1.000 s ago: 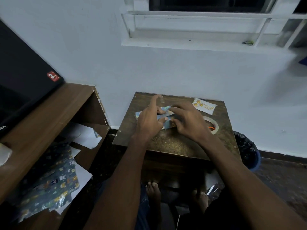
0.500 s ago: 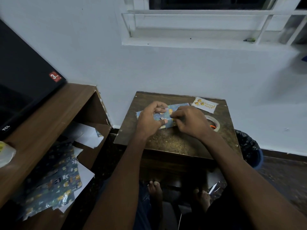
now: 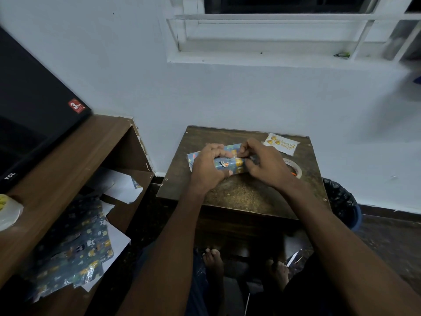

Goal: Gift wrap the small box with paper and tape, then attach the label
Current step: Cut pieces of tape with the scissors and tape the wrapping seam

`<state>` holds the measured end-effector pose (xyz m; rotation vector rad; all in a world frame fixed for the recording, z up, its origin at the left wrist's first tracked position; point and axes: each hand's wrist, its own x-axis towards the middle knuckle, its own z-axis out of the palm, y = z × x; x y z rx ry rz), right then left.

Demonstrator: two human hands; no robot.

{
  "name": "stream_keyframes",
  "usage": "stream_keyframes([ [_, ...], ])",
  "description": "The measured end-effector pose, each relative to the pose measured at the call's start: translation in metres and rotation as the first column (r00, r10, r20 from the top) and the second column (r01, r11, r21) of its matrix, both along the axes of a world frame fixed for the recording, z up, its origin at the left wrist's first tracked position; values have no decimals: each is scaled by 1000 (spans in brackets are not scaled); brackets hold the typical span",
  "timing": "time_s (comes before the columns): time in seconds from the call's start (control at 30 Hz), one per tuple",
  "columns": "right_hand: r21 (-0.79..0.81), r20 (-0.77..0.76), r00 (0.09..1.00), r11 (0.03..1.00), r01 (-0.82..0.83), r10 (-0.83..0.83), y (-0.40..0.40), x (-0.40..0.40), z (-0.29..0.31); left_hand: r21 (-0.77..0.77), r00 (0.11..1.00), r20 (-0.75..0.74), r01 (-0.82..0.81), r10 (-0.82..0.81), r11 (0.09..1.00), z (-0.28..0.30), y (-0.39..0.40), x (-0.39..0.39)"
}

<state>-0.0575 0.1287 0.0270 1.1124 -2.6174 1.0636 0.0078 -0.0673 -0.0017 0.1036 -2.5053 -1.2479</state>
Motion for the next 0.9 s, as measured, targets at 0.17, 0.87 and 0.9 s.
stream_keyframes([
  [0.17,60,-74,997,998,-31,36,1,-1,-4,-5,1000,9,-1,1,1000,3,2,1],
  [0.87,129,-143,989,991,-28,47,-2,2,-6,-103,989,-110,-107,95,989,-1,7,-11],
  [0.9,128,-139,989,991,-27,45,-2,2,-6,-111,987,-117,-122,109,986,-3,9,-14],
])
